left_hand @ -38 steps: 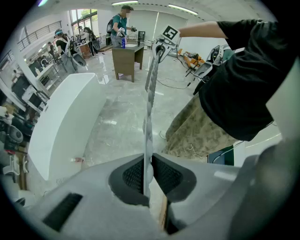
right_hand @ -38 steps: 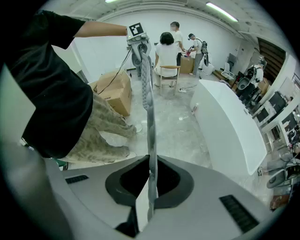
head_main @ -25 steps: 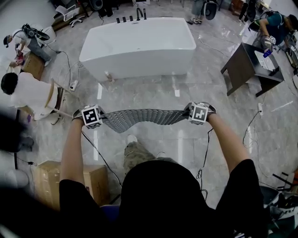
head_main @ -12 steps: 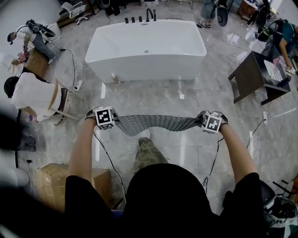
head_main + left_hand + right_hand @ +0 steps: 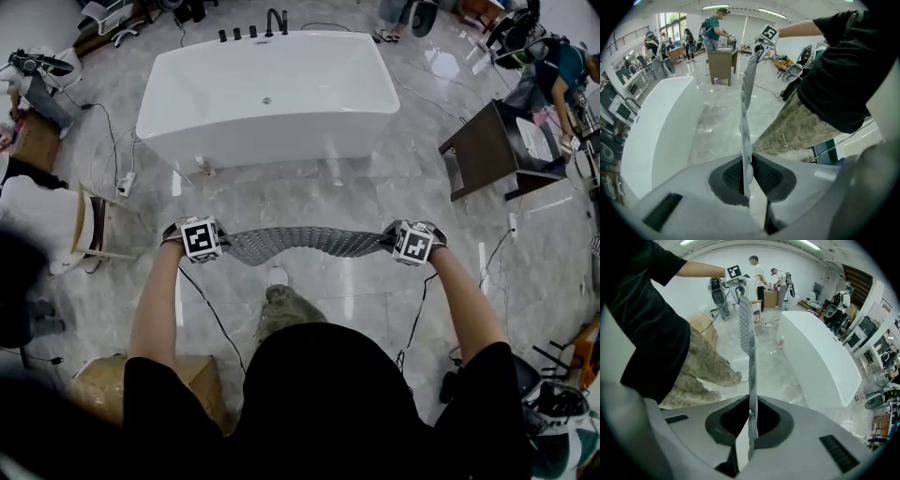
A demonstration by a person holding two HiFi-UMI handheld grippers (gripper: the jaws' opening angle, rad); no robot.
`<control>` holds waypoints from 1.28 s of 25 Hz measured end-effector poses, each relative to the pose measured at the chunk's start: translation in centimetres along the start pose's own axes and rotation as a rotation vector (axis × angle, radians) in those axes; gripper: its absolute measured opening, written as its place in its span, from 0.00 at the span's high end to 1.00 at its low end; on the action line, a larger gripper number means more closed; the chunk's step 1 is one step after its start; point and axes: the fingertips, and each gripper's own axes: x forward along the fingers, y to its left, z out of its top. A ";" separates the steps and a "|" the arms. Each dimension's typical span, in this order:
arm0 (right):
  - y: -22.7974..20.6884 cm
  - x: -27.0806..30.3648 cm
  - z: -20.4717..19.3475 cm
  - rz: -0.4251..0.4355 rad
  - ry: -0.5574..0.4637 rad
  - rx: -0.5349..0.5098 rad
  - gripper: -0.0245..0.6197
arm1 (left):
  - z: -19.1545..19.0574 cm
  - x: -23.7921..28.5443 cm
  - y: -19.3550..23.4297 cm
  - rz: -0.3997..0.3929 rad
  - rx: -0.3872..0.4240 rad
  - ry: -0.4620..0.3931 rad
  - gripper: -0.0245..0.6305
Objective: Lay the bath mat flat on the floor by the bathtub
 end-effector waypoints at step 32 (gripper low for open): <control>-17.8 5.8 13.5 -0.050 -0.036 0.072 0.92 | -9.9 -3.7 19.0 0.017 -0.028 -0.016 0.92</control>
